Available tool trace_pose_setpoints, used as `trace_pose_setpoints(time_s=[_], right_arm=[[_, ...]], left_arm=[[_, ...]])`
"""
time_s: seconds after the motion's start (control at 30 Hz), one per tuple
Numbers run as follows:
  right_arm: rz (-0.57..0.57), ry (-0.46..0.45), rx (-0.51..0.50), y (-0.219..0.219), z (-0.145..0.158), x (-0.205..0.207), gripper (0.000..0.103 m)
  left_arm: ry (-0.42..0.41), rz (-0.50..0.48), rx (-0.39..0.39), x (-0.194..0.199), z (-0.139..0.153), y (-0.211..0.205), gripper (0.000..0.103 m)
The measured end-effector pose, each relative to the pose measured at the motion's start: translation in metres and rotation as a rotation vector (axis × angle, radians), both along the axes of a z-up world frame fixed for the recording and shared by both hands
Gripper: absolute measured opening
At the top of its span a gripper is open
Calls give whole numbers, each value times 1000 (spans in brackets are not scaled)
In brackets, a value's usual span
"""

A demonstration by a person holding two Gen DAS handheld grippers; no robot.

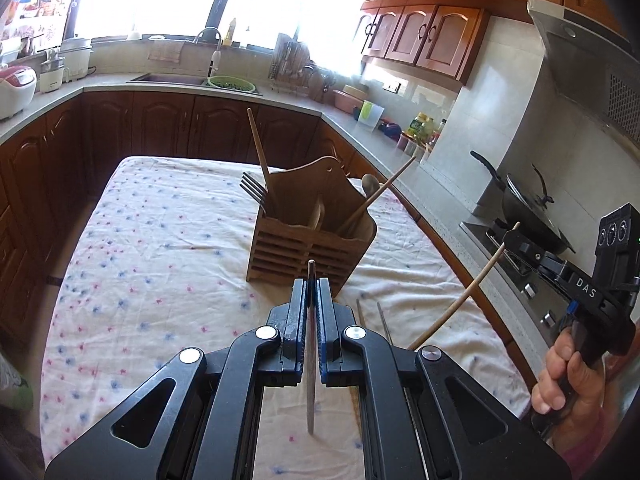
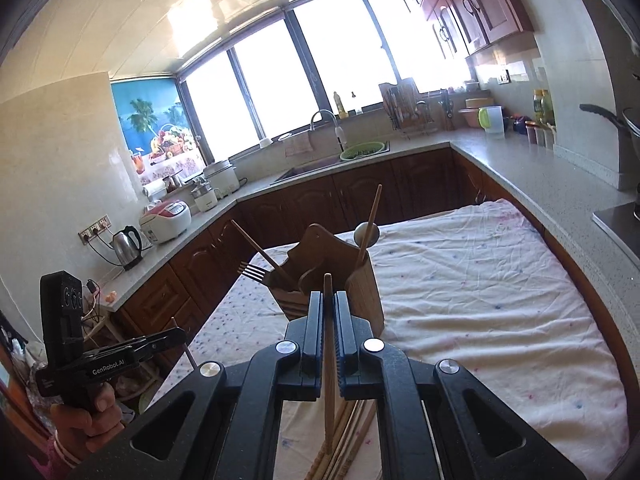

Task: Organize utensils
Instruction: 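Lift both held chopsticks upright toward the wooden holder, then lower both chopsticks into the holder and open both tools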

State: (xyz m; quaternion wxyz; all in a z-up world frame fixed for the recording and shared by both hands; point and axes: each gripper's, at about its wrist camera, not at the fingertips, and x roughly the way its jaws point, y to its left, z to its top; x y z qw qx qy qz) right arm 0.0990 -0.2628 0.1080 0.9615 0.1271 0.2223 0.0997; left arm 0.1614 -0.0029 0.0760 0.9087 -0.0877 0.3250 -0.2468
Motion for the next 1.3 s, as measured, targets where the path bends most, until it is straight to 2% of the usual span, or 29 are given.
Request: trace_pose_setpoints(time_s=[0.47, 0.67, 0.87, 0.97, 1.1, 1.3], right_arm=[[-7, -28, 5, 1, 7, 14, 5], [-20, -94, 12, -2, 29, 28, 5], [-55, -198, 21, -4, 62, 54, 5], [-78, -244, 14, -3, 74, 69, 5], [-109, -270, -11, 0, 78, 90, 5], [-132, -255, -36, 9, 52, 111, 5]], left_arm=[[-59, 33, -4, 14, 22, -1, 4], [-143, 54, -14, 32, 54, -3, 4], [-257, 106, -40, 61, 95, -5, 4], [-288, 137, -55, 79, 107, -5, 4], [-289, 168, -81, 104, 106, -7, 4], [-266, 230, -108, 130, 79, -8, 4]])
